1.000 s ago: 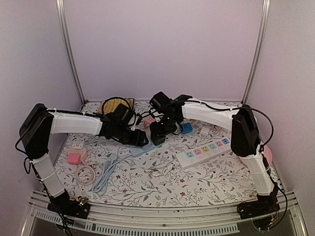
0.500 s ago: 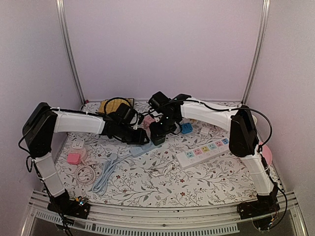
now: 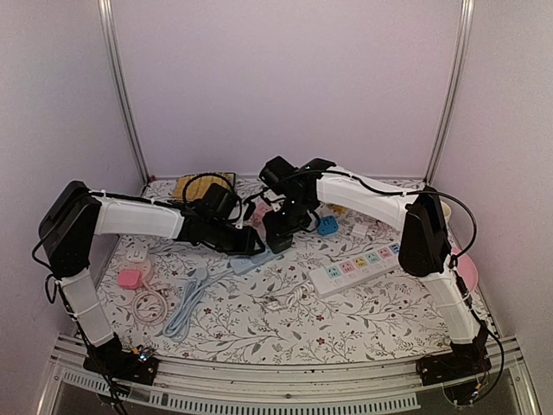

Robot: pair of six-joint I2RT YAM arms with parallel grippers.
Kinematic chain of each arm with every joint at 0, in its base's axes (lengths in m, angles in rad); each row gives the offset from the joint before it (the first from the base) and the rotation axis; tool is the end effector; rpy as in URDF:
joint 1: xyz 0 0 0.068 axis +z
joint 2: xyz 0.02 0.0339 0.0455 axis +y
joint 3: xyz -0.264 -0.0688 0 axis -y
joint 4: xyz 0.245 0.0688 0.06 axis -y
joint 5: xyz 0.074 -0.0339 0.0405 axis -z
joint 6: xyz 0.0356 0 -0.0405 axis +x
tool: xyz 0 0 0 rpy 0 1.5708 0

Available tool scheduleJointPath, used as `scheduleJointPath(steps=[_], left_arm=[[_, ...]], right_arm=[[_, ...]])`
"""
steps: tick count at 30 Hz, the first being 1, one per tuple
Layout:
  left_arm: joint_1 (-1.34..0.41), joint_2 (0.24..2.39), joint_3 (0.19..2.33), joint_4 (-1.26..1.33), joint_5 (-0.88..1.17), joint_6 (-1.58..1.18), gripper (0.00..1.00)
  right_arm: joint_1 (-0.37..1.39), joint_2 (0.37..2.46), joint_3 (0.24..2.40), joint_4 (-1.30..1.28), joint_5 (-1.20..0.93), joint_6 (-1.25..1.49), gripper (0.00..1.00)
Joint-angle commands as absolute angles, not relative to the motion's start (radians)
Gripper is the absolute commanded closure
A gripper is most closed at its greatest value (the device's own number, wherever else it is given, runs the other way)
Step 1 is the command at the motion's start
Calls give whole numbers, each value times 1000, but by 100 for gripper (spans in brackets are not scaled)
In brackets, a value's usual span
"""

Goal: Pull the plug off the socket

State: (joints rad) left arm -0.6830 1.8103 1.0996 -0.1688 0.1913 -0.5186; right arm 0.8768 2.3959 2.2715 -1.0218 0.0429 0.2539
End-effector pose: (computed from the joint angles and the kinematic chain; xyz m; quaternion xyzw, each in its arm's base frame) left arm 0.2881 -0.2431 0.1717 0.1091 0.9307 -0.2648 0.2274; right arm 0.3271 0.3908 0.2219 -0.2952 0.9317 0.0951 0.1891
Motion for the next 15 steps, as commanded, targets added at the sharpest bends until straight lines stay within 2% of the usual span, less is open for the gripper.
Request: scheduleJointPath(steps=[1, 15], left_arm=[[-676, 1859, 1042, -297, 112, -516, 62], [-661, 1902, 1098, -318, 115, -531, 62]], right_arm=[[887, 2359, 2365, -1013, 44, 242, 65], [915, 2297, 2322, -1020, 62, 188, 68]])
